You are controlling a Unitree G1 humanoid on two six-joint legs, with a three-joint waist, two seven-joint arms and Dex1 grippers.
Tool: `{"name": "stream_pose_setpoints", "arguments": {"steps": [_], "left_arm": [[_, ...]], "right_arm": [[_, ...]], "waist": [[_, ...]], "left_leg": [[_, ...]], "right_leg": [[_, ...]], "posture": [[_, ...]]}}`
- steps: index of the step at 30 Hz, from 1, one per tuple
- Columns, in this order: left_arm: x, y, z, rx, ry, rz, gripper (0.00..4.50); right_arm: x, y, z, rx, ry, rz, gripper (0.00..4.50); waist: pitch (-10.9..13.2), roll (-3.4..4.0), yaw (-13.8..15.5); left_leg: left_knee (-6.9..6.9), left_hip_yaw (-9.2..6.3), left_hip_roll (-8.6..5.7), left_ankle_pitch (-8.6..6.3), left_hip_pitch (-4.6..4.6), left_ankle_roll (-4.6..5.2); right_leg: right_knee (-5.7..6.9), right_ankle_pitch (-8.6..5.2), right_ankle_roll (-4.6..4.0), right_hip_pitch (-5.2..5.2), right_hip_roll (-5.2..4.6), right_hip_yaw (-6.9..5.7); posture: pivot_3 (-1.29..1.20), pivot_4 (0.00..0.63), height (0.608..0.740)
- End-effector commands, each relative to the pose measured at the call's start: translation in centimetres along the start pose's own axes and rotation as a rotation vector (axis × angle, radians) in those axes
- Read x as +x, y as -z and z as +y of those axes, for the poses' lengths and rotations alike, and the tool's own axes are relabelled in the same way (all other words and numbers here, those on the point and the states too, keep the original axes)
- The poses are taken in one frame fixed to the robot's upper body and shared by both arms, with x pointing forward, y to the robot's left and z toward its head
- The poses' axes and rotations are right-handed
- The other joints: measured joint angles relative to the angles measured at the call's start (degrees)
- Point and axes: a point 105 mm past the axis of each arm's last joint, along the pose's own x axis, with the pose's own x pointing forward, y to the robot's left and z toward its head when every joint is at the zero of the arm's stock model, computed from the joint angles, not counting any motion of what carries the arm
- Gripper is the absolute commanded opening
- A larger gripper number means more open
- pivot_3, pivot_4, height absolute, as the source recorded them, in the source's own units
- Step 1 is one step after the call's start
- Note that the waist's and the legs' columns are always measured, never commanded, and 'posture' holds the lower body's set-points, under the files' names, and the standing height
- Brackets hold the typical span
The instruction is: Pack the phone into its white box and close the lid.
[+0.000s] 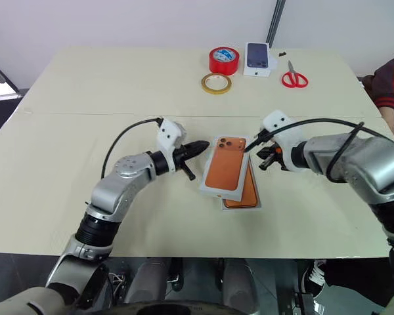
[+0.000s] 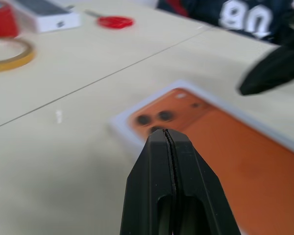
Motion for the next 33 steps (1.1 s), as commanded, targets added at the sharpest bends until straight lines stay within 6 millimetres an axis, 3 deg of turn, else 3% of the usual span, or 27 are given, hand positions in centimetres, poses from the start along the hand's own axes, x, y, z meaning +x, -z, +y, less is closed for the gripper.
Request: {"name": "stream_pose_setpoints", "arguments": {"steps": [1,5,9,20,25,33], "left_arm": [[-0.3,0.5,1.2,0.035,-0.057,0.083,0.0],[0.0,2.2,0.3,0.062,0.001,0.194,0.0],[0.5,2.7,-1.0,0.066,0.075,0.236,0.0],[0.7,0.6,-6.1,0.034,0.366,0.169,0.0],[0.5,0.7,-7.8,0.051,0.455,0.193,0.0],[1.2,0.7,-8.5,0.06,0.477,0.197,0.0]], "right_arm": [[-0.1,-1.1,0.3,-0.093,0.008,-0.041,0.06],[0.4,-1.1,0.9,-0.113,-0.019,-0.044,0.06],[0.7,-1.0,1.4,-0.14,-0.035,-0.04,0.06],[0.1,-0.6,2.5,-0.173,-0.107,-0.036,0.06],[-0.8,0.3,3.1,-0.196,-0.146,-0.008,0.06],[-1.0,1.2,2.4,-0.178,-0.117,0.016,0.06]], "waist": [[0.0,0.0,0.0],[0.0,0.0,0.1],[0.0,-0.01,0.1],[0.0,-0.01,0.1],[0.0,-0.01,0.1],[0.0,-0.01,0.1]], "left_leg": [[0.0,0.0,-0.01,0.0,0.0,0.0],[0.0,0.0,-0.01,0.0,0.0,-0.01],[0.02,0.01,-0.03,0.0,-0.01,-0.01],[0.04,0.02,-0.05,0.0,0.01,-0.01],[0.05,0.01,-0.06,0.0,0.0,-0.01],[0.06,0.01,-0.09,0.0,0.01,-0.01]], "right_leg": [[0.0,0.01,0.01,0.0,0.0,0.0],[0.0,0.0,0.0,0.01,0.0,-0.01],[-0.01,-0.02,-0.03,0.01,-0.06,-0.01],[0.03,-0.01,-0.03,0.01,-0.06,-0.02],[0.02,-0.07,-0.12,0.03,-0.12,-0.02],[0.03,-0.07,-0.12,0.03,-0.11,-0.01]], "posture": [[0.0,0.15,0.736],[0.0,0.15,0.736],[0.0,0.15,0.736],[0.0,0.15,0.736],[0.0,0.15,0.736],[0.0,0.15,0.736]]}}
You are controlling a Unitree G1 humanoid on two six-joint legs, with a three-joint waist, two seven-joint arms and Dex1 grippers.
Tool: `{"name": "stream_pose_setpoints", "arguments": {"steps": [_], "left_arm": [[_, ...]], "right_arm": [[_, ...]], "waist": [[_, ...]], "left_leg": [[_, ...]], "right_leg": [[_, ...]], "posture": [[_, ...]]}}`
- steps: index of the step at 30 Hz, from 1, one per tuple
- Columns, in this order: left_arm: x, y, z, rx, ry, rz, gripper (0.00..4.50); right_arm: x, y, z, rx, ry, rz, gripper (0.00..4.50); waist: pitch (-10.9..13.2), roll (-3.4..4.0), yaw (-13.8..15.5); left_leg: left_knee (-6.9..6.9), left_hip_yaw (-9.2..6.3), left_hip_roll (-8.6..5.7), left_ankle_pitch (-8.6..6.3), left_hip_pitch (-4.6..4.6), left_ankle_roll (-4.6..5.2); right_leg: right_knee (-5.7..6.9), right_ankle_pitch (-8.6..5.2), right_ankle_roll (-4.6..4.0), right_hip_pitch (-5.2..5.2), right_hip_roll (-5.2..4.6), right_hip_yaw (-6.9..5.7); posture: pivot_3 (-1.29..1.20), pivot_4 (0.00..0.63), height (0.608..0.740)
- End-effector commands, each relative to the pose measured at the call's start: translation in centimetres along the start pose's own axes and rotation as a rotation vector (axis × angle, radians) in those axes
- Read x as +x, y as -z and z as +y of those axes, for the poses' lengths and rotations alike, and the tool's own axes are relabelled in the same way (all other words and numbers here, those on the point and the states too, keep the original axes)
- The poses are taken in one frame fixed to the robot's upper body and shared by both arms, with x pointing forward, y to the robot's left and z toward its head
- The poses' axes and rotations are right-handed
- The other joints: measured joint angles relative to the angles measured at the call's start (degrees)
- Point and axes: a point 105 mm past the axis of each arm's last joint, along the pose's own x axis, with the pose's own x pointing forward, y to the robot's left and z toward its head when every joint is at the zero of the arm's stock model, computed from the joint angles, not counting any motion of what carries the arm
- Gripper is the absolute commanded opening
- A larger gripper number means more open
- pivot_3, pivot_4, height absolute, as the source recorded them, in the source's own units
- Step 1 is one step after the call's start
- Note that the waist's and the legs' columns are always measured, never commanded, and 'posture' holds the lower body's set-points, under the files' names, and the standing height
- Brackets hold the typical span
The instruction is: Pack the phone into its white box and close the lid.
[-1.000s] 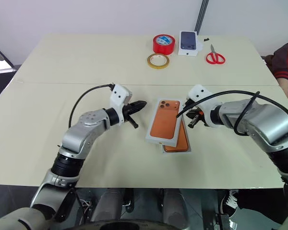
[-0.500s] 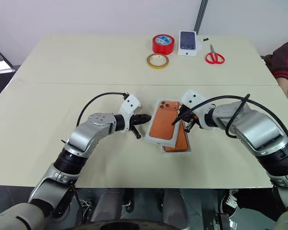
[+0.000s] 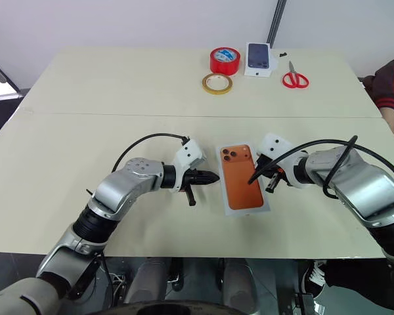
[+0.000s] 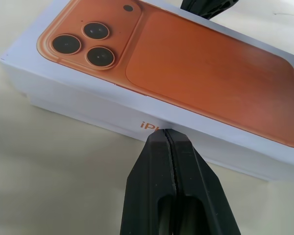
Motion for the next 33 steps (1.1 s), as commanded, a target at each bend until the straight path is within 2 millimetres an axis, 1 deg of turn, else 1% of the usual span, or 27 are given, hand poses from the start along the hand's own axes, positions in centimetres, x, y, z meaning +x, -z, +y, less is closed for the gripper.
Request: {"name": "stream_pose_setpoints", "arguments": {"steps": [1,11,17,21,24,28,31,33], "left_arm": [[0.9,-2.5,-1.6,0.078,0.071,-0.072,0.0],[1.0,-2.2,-1.0,0.061,0.04,-0.065,0.0],[0.8,-2.9,-1.1,0.018,0.04,-0.108,0.0],[0.8,-2.8,-1.1,0.023,0.038,-0.098,0.0],[0.5,-1.9,-0.9,0.031,0.026,-0.067,0.0],[-0.3,-1.4,0.2,-0.001,-0.018,-0.066,0.0],[-1.1,-1.4,1.5,-0.033,-0.063,-0.083,0.0],[-1.5,-1.8,2.0,-0.043,-0.081,-0.106,0.0]], "right_arm": [[-0.4,-1.6,0.7,-0.048,-0.021,-0.07,0.06],[0.4,-0.9,0.1,-0.033,0.004,-0.058,0.06],[0.9,-0.4,-0.4,-0.018,0.022,-0.05,0.06],[1.1,-0.3,-0.6,-0.017,0.028,-0.048,0.06],[0.7,-0.3,-0.9,-0.035,0.038,-0.048,0.06],[-0.4,-0.4,-2.2,-0.051,0.078,-0.061,0.06],[-1.3,-0.5,-2.9,-0.06,0.089,-0.078,0.06],[-1.8,-0.5,-3.0,-0.066,0.086,-0.09,0.06]], "waist": [[0.0,0.0,0.0],[0.0,0.0,0.0],[0.0,0.0,0.0],[0.0,0.0,-0.1],[0.0,0.0,-0.1],[0.0,0.0,-0.1],[0.0,0.0,-0.1],[0.0,0.0,0.0]], "left_leg": [[0.0,0.0,0.0,0.0,0.0,0.0],[0.02,-0.01,-0.01,0.0,0.0,0.0],[0.03,0.0,-0.01,0.0,0.0,0.0],[0.04,0.0,-0.02,0.0,0.0,0.0],[0.04,0.0,-0.02,0.01,0.01,0.0],[0.04,0.0,-0.02,0.01,0.02,0.0],[0.04,0.0,-0.02,0.01,0.02,0.0],[0.04,0.01,-0.02,0.01,0.02,-0.01]], "right_leg": [[0.0,0.0,0.0,0.0,0.0,0.0],[0.02,0.03,0.05,0.0,0.0,0.0],[0.05,0.06,0.1,0.0,0.0,0.0],[0.06,0.09,0.16,0.0,0.01,0.0],[0.08,0.09,0.16,0.0,0.01,0.0],[0.09,0.09,0.16,0.0,0.01,0.0],[0.1,0.09,0.16,0.0,0.01,0.0],[0.1,0.09,0.16,0.0,0.01,0.0]], "posture": [[0.0,0.15,0.736],[0.0,0.15,0.736],[0.0,0.15,0.736],[0.0,0.15,0.736],[0.0,0.15,0.736],[0.0,0.15,0.736],[0.0,0.15,0.736],[0.0,0.15,0.736]]}}
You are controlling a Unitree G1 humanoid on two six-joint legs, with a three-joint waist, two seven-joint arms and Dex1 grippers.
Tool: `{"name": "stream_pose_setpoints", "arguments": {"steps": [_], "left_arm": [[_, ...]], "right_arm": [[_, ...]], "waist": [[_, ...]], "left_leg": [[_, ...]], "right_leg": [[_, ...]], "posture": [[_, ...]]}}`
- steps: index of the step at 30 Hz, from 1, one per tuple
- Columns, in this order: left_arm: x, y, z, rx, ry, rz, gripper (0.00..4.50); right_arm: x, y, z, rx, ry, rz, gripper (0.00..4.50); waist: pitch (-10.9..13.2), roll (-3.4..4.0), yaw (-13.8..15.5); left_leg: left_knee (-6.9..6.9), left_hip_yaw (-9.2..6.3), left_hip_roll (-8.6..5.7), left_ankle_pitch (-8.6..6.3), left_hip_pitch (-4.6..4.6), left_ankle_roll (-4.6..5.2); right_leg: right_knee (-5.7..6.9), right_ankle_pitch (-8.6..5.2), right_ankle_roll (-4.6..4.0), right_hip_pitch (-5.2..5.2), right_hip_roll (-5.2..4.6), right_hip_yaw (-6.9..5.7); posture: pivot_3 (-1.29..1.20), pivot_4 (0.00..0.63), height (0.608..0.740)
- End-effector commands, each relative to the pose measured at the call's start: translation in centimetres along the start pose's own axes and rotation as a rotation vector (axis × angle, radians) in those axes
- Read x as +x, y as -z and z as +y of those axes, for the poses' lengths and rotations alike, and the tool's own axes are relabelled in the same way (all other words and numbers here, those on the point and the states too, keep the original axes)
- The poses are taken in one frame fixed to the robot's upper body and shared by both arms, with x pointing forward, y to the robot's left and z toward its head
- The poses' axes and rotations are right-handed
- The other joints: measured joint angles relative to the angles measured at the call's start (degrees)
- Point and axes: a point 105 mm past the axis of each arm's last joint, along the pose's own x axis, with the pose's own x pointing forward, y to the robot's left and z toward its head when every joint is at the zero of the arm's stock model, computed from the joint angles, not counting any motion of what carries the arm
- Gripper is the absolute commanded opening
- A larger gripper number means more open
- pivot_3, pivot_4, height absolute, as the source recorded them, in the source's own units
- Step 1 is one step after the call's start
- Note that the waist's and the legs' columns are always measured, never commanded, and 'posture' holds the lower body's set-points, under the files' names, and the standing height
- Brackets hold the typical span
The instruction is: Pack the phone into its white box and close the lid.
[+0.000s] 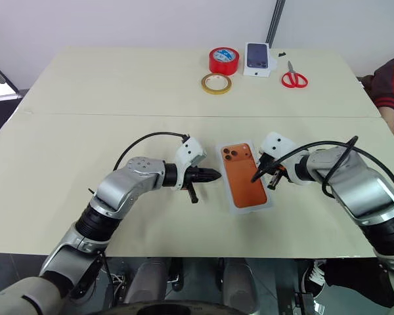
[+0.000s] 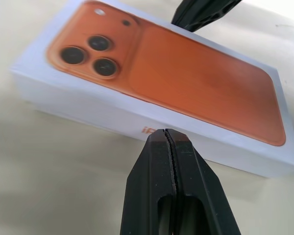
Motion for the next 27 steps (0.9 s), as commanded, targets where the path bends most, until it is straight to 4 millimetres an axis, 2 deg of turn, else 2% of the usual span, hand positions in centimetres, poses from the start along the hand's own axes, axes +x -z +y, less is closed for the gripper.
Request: {"name": "stream_pose_setpoints", "arguments": {"steps": [1,6,10,12,16,20,24,26,27], "left_arm": [[-0.8,-2.2,1.1,0.002,-0.042,-0.096,0.0],[0.5,-5.1,2.3,0.024,-0.099,-0.171,0.0],[2.8,-5.0,2.9,0.032,-0.11,-0.131,0.0],[3.8,-3.9,3.0,0.03,-0.114,-0.066,0.0],[4.9,-1.7,3.6,0.017,-0.137,0.041,0.0],[5.2,-0.9,3.4,0.021,-0.123,0.063,0.0],[4.8,-1.4,3.6,0.006,-0.135,0.019,0.0],[4.0,-2.6,4.1,0.026,-0.157,-0.055,0.0],[2.9,-3.6,4.6,0.033,-0.177,-0.121,0.0]], "right_arm": [[-1.8,-0.8,-0.9,-0.024,0.018,-0.057,0.06],[-3.0,-0.9,1.3,-0.039,-0.108,-0.104,0.06],[-2.6,0.0,4.4,-0.015,-0.221,-0.081,0.06],[-1.9,1.0,4.9,0.011,-0.217,-0.045,0.06],[-1.0,2.0,5.1,0.064,-0.191,-0.009,0.06],[-0.7,2.7,5.3,0.088,-0.189,0.013,0.06],[-0.8,2.5,5.2,0.089,-0.18,-0.002,0.06],[-1.0,1.7,4.4,0.065,-0.146,-0.051,0.06],[-1.2,0.7,3.4,0.059,-0.097,-0.114,0.06]], "waist": [[0.0,0.0,0.1],[0.0,-0.02,0.8],[0.0,-0.02,1.4],[0.0,-0.03,1.4],[-0.1,-0.1,1.4],[-0.1,-0.2,1.4],[-0.1,-0.2,1.3],[-0.1,-0.2,1.3],[-0.1,-0.21,1.3]], "left_leg": [[0.01,-0.01,0.0,0.0,0.0,0.0],[0.07,-0.02,-0.03,0.0,0.0,0.0],[0.08,-0.02,-0.03,0.0,0.03,0.0],[0.08,-0.02,-0.03,0.0,0.06,0.0],[0.09,-0.03,-0.02,-0.01,0.08,0.0],[0.08,-0.05,0.0,-0.03,0.31,0.03],[-0.04,-0.04,0.03,-0.08,0.8,0.06],[-0.04,-0.05,0.05,-0.08,0.82,0.07],[-0.04,-0.05,0.05,-0.08,0.82,0.07]], "right_leg": [[0.0,0.0,0.0,0.01,0.0,0.0],[-0.01,0.0,0.03,0.08,-0.01,0.0],[-0.01,0.0,0.04,0.09,0.01,0.0],[0.0,0.0,0.03,0.1,0.0,0.0],[0.02,-0.01,0.01,0.11,0.01,-0.01],[-0.08,-0.11,-0.16,0.38,0.0,-0.02],[-0.21,-0.15,-0.16,0.79,-0.02,-0.02],[-0.21,-0.16,-0.16,0.8,-0.03,-0.02],[-0.2,-0.16,-0.16,0.8,-0.03,-0.02]], "posture": [[0.0,0.15,0.736],[0.0,0.15,0.736],[0.0,0.15,0.736],[0.0,0.15,0.736],[0.0,0.15,0.736],[0.0,0.15,0.736],[0.0,0.15,0.736],[0.0,0.15,0.736],[0.0,0.15,0.736]]}}
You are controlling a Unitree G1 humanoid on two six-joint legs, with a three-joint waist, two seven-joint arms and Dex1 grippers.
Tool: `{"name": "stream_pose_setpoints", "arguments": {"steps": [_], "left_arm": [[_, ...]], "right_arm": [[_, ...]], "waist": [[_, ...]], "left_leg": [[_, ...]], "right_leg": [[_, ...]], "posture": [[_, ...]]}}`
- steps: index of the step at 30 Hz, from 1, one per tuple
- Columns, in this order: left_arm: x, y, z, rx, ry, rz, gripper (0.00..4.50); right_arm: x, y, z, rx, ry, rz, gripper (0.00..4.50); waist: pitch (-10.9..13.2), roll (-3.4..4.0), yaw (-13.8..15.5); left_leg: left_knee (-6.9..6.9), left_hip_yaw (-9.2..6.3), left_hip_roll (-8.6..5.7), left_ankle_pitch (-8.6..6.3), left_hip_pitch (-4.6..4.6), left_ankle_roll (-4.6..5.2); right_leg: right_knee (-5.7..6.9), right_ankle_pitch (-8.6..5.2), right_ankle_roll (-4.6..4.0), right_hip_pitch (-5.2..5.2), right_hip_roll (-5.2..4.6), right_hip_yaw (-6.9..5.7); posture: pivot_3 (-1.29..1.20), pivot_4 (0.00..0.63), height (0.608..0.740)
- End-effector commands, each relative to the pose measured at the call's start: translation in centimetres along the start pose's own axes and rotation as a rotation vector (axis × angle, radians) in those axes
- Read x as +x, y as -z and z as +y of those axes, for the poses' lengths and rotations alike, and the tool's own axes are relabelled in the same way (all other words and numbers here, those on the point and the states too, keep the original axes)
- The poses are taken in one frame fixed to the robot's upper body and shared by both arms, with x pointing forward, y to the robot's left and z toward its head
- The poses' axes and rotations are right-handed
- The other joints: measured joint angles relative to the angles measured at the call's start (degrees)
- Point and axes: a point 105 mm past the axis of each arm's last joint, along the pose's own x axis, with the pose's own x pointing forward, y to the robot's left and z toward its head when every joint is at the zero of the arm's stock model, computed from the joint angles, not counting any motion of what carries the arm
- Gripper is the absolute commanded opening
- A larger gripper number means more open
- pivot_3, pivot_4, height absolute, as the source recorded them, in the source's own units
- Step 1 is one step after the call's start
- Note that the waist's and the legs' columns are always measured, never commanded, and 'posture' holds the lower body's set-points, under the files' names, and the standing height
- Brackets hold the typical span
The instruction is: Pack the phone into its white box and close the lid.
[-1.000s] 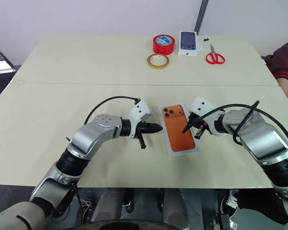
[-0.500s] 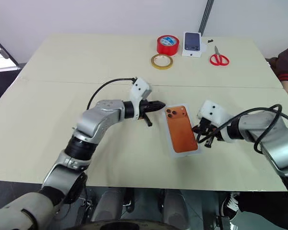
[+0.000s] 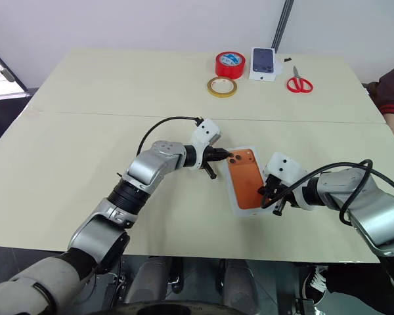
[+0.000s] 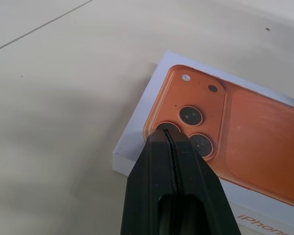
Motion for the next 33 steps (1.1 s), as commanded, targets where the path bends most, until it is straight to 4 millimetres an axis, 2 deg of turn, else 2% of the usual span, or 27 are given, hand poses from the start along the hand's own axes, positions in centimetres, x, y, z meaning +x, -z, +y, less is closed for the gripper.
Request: {"name": "stream_pose_setpoints", "arguments": {"steps": [1,3,4,5,8,13,17,21,24,33], "left_arm": [[-3.1,-2.8,2.1,0.014,-0.08,-0.185,0.0],[-6.7,-3.8,4.0,0.027,-0.175,-0.285,0.0],[-8.0,-4.0,4.6,0.032,-0.21,-0.308,0.0],[-10.1,-3.6,5.5,0.031,-0.265,-0.325,0.0],[-15.1,-2.2,7.0,0.036,-0.407,-0.332,0.0],[-21.6,1.5,8.3,-0.008,-0.621,-0.294,0.0],[-25.8,4.3,8.5,-0.044,-0.767,-0.245,0.0],[-28.0,6.0,7.9,-0.063,-0.831,-0.204,0.0],[-28.6,6.7,7.8,-0.075,-0.862,-0.193,0.0],[-28.5,6.9,7.4,-0.086,-0.895,-0.195,0.0]], "right_arm": [[-1.0,-2.6,-2.6,-0.036,0.14,-0.159,0.06],[-2.1,-4.4,-4.7,-0.032,0.233,-0.286,0.06],[-2.5,-4.7,-5.6,-0.026,0.262,-0.32,0.06],[-2.8,-4.9,-6.5,-0.009,0.292,-0.345,0.06],[-3.6,-4.5,-8.5,0.02,0.338,-0.4,0.06],[-4.0,-2.9,-11.8,0.128,0.405,-0.439,0.06],[-4.5,-2.5,-13.4,0.197,0.403,-0.513,0.06],[-4.4,-2.0,-14.3,0.197,0.406,-0.529,0.06],[-3.9,-1.7,-14.8,0.216,0.406,-0.529,0.06],[-2.2,-1.4,-15.0,0.226,0.364,-0.514,0.06]], "waist": [[0.0,-0.02,-0.4],[0.1,0.01,-1.5],[0.1,0.06,-1.6],[0.1,0.04,-1.6],[0.0,0.07,-1.5],[0.0,0.08,-1.4],[0.0,0.07,-1.5],[0.0,0.08,-1.4],[0.0,0.08,-1.4],[0.0,0.1,-1.6]], "left_leg": [[-0.01,0.0,0.0,0.0,0.0,0.0],[-0.04,0.07,0.0,0.0,-0.02,0.0],[-0.05,0.06,0.02,0.02,-0.05,-0.01],[-0.08,0.07,0.0,0.02,-0.04,-0.02],[-0.13,0.08,0.03,0.03,0.02,-0.03],[-0.09,0.14,0.0,0.03,0.02,-0.04],[-0.09,0.18,0.01,0.03,0.02,-0.05],[-0.13,0.18,0.02,0.02,0.03,-0.05],[-0.12,0.18,0.02,0.02,0.02,-0.05],[-0.13,0.23,0.05,0.02,0.03,-0.06]], "right_leg": [[0.0,0.0,0.0,-0.01,0.0,0.0],[0.09,0.02,0.0,-0.13,0.01,0.02],[0.18,0.03,0.02,-0.17,0.02,0.02],[0.28,0.1,0.16,-0.23,0.02,0.04],[0.3,0.15,0.25,-0.21,0.08,0.03],[0.19,0.05,0.11,-0.13,0.03,0.02],[0.14,0.01,0.05,-0.11,-0.1,0.03],[0.14,0.01,0.05,-0.12,-0.09,0.02],[0.11,0.0,0.04,-0.1,-0.1,0.02],[0.13,0.01,0.04,-0.14,-0.1,0.03]], "posture": [[0.0,0.15,0.736],[0.0,0.15,0.736],[0.0,0.15,0.736],[0.0,0.15,0.736],[0.0,0.15,0.736],[0.0,0.15,0.736],[0.0,0.15,0.736],[0.0,0.15,0.736],[0.0,0.15,0.736],[0.0,0.15,0.736]]}}
